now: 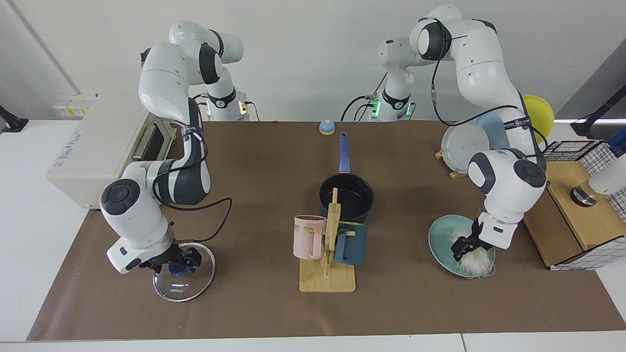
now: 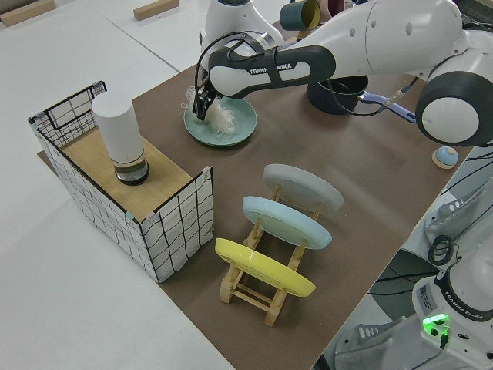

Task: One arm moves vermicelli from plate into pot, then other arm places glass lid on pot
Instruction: 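Grasp the white vermicelli with the left gripper and lift it, then carry the vermicelli over the pot and release it with the left gripper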

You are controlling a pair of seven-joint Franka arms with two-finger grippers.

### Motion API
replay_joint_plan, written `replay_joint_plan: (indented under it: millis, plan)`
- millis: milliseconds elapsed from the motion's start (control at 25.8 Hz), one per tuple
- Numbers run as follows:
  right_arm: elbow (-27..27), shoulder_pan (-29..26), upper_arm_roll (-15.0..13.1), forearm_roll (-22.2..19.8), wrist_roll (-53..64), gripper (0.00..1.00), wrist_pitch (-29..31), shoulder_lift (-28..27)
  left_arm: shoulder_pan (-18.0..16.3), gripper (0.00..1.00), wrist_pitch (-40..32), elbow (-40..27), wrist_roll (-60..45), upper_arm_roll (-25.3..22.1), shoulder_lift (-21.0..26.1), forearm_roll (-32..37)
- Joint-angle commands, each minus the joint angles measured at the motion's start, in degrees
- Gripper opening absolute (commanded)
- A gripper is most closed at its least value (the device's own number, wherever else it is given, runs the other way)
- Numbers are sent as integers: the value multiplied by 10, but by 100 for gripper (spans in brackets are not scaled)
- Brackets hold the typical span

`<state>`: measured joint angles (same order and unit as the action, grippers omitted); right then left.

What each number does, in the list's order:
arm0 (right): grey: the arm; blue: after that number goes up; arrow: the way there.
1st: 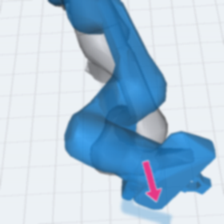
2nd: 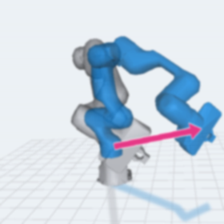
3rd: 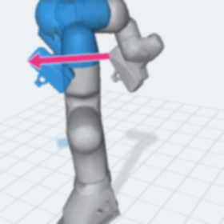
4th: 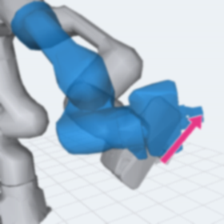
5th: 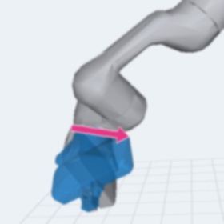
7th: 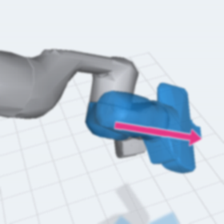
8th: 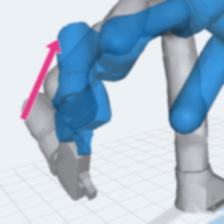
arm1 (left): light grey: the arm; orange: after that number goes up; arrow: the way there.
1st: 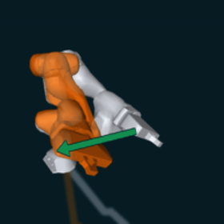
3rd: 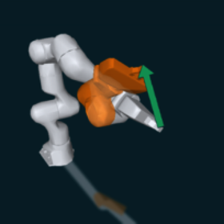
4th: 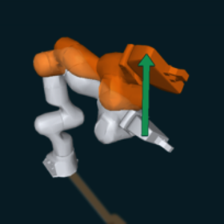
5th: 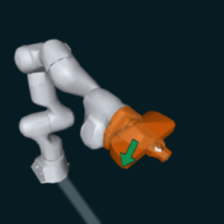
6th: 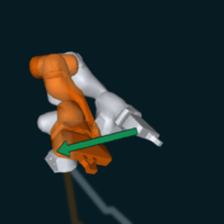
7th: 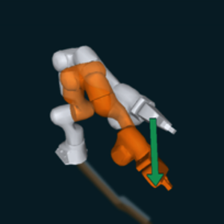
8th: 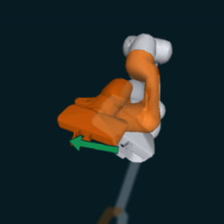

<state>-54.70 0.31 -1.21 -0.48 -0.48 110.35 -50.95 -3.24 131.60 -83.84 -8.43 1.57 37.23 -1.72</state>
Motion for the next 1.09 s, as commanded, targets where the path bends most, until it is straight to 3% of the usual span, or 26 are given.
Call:
replay_joint_plan:
  millis: [0, 39, 78, 350, 544, 699, 816, 1010, 1049]
  plan:
    - [2, -10, 9, 10, 20, 99, -6, -6, 4, 50, -11, -10, -4, -2, -5, 8]
    - [-1, -10, 9, 11, 20, 99, -4, -4, 4, 21, -29, -8, -3, -1, -7, 7]
    - [-1, -10, 9, 11, 20, 99, -3, -4, 4, 0, -46, -1, -4, -1, -7, 8]
    - [-20, -8, 9, 10, 19, 99, 1, 0, 4, 0, -125, 69, -11, 20, -22, 10]
    - [-21, -8, 9, 10, 19, 99, 2, -1, 9, 0, -180, 82, -46, 30, -94, 8]
    - [-21, -8, 9, 11, 16, 96, 2, 0, 9, 0, -213, 74, -93, 74, -145, 3]
    - [-21, -8, 9, 12, 7, 81, 2, 0, 8, 0, -235, 64, -142, 117, -163, 3]
    - [-21, -5, 9, 12, 6, 31, 1, 3, 7, 0, -250, 28, -213, 199, -182, 3]
    - [-21, -4, 8, 10, 6, 17, 1, 5, 6, 0, -243, 11, -222, 213, -191, 4]
